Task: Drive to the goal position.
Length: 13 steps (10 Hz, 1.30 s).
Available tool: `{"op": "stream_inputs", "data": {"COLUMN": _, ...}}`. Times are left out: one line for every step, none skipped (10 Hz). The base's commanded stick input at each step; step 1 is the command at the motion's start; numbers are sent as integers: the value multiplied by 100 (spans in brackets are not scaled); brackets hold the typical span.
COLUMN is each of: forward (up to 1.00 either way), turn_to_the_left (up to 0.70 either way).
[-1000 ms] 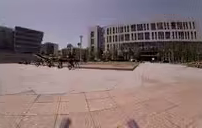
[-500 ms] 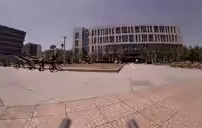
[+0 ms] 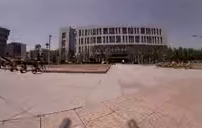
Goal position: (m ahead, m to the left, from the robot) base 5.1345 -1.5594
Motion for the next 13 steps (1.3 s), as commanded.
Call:
{"op": "stream_inputs", "data": {"forward": 100, "turn_to_the_left": 0}}
{"op": "stream_inputs", "data": {"forward": 100, "turn_to_the_left": 0}}
{"op": "stream_inputs", "data": {"forward": 100, "turn_to_the_left": 0}}
{"op": "stream_inputs", "data": {"forward": 100, "turn_to_the_left": 0}}
{"op": "stream_inputs", "data": {"forward": 100, "turn_to_the_left": 0}}
{"op": "stream_inputs", "data": {"forward": 100, "turn_to_the_left": -40}}
{"op": "stream_inputs", "data": {"forward": 100, "turn_to_the_left": -40}}
{"op": "stream_inputs", "data": {"forward": 100, "turn_to_the_left": -40}}
{"op": "stream_inputs", "data": {"forward": 100, "turn_to_the_left": -40}}
{"op": "stream_inputs", "data": {"forward": 100, "turn_to_the_left": -40}}
{"op": "stream_inputs", "data": {"forward": 100, "turn_to_the_left": -40}}
{"op": "stream_inputs", "data": {"forward": 100, "turn_to_the_left": -40}}
{"op": "stream_inputs", "data": {"forward": 100, "turn_to_the_left": -40}}
